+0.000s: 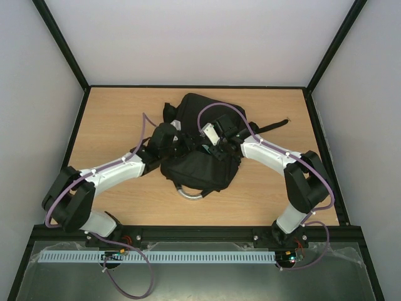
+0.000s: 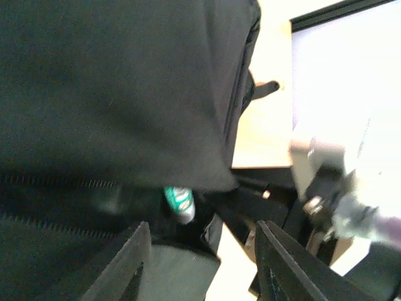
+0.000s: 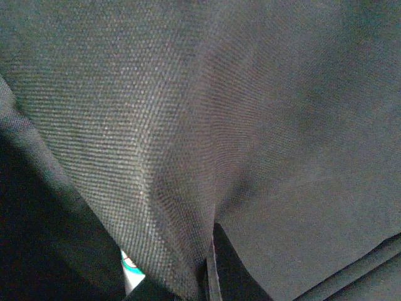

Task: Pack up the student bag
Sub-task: Place the stationery in the student bag.

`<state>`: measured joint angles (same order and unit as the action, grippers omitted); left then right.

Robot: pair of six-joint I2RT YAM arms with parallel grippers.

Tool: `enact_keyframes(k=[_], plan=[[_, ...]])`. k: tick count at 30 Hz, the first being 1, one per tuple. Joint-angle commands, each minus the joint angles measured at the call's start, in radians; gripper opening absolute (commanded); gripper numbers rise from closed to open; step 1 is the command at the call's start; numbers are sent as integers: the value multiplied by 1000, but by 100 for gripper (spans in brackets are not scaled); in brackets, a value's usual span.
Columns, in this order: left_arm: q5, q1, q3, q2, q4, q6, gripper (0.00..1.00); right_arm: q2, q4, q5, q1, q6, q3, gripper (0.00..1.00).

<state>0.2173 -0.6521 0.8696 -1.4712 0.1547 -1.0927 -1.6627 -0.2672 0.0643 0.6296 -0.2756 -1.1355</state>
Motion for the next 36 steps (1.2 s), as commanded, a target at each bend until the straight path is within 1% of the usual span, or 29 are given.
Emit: enact_keyframes(k=[1, 7, 14, 16, 18, 22, 25, 27, 33, 36], plan=[[9, -33, -59, 16, -24, 49, 44, 20, -72, -53, 10, 11, 5, 1], [65, -43, -71, -70, 116, 41, 25, 20, -75, -58, 10, 16, 3, 1], [22, -40, 38, -247, 199, 17, 6, 38, -85, -90, 10, 17, -6, 2], [-2, -36, 59, -295, 243, -2, 2, 43, -104, -107, 10, 11, -14, 2], [-7, -32, 80, -339, 306, -13, 2, 51, -122, -129, 10, -3, -20, 2], [37, -38, 111, -360, 380, -21, 2, 75, -162, -145, 10, -49, -18, 2], [31, -56, 107, -294, 335, 31, 5, 102, -170, -131, 10, -75, 11, 2], [47, -66, 91, -220, 289, 55, 9, 118, -170, -116, 10, -85, 37, 2], [108, -86, 51, -35, 65, 102, 36, 148, -167, -73, 10, -119, 105, 2], [134, -95, 34, 52, -40, 157, 46, 181, -170, -49, 9, -160, 147, 2]])
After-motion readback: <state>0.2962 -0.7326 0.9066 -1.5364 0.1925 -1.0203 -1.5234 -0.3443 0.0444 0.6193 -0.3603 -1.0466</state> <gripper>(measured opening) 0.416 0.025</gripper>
